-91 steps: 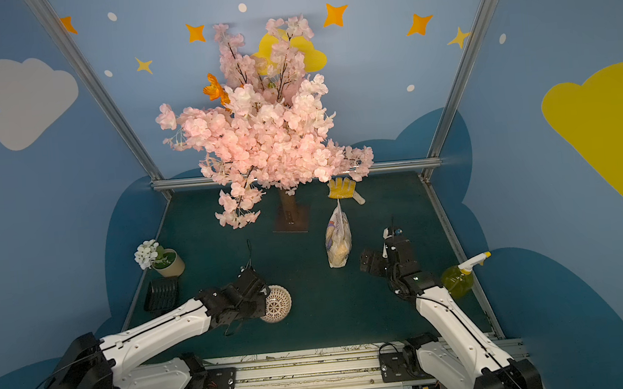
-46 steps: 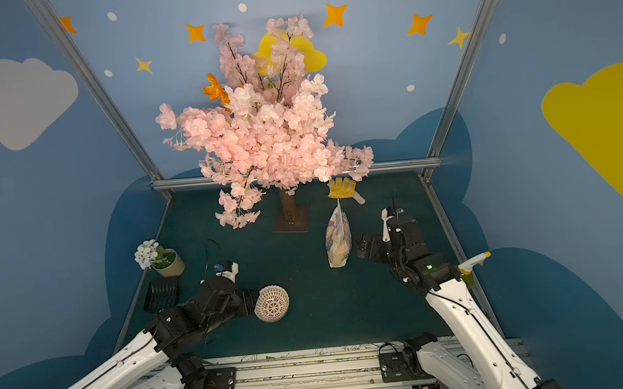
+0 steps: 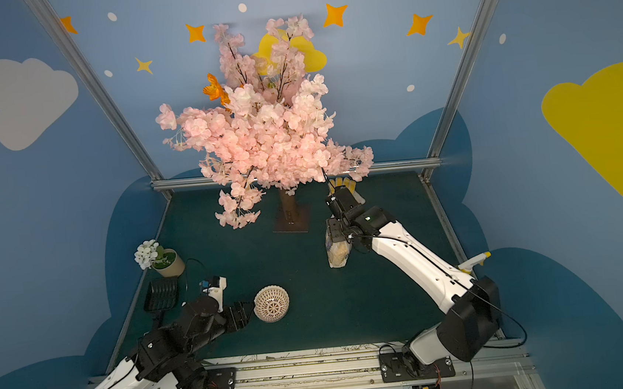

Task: Pour the oats into the breakfast bowl
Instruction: Pick up the oats bag from the center of the board.

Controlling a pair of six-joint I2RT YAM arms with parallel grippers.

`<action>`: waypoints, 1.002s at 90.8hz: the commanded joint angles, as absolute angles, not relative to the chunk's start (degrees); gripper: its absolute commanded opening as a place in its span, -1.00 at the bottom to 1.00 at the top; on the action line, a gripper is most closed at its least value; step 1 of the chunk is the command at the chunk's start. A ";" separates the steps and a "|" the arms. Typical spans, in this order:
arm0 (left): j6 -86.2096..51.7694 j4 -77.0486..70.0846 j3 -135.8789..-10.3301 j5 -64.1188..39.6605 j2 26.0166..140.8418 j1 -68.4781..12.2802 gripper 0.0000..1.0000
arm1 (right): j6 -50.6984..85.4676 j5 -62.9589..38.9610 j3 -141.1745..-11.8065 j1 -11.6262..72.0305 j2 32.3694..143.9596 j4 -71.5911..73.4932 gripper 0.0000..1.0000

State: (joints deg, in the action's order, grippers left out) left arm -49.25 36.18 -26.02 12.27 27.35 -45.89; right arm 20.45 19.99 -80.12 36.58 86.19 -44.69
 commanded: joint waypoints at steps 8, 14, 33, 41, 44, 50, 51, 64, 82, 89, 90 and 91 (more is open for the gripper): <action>-49.14 38.84 -26.64 13.94 25.54 -46.10 0.66 | 21.26 25.54 -84.87 36.56 91.99 -48.24 -0.24; -48.97 39.00 -26.86 14.27 24.69 -46.06 0.68 | 21.58 25.01 -85.78 36.64 93.41 -48.85 -0.55; -48.91 40.18 -27.86 14.95 21.84 -45.98 0.71 | 21.28 25.48 -86.85 38.12 91.93 -50.43 -1.00; -49.08 40.27 -28.74 14.67 21.62 -45.97 0.71 | 21.33 25.88 -86.55 39.40 88.84 -51.47 -1.00; -49.00 40.17 -29.11 14.49 21.69 -46.02 0.72 | 21.32 25.88 -86.26 40.04 87.47 -51.84 -1.00; -47.20 38.65 -29.60 13.00 21.80 -45.90 0.78 | 21.41 25.34 -85.30 41.73 84.61 -51.90 -1.00; -46.85 38.22 -29.66 12.74 21.80 -45.98 0.81 | 21.38 25.15 -85.10 41.96 84.05 -51.83 -1.00; -44.48 31.61 -28.57 10.71 21.87 -45.97 1.00 | 20.86 23.80 -83.82 45.98 78.74 -51.57 -1.00; -44.36 26.86 -28.03 10.01 24.24 -45.92 1.00 | 22.46 23.44 -78.97 52.69 71.63 -49.43 -1.00; -44.59 25.12 -27.87 9.28 25.01 -45.97 1.00 | 24.11 24.63 -76.60 56.01 69.63 -49.20 -1.00; -44.75 24.95 -27.91 9.34 25.07 -45.97 1.00 | 24.36 24.84 -76.36 56.39 69.45 -49.16 -1.00; -44.87 24.87 -27.93 9.37 25.15 -45.97 1.00 | 24.57 24.94 -76.15 56.81 69.26 -49.24 -1.00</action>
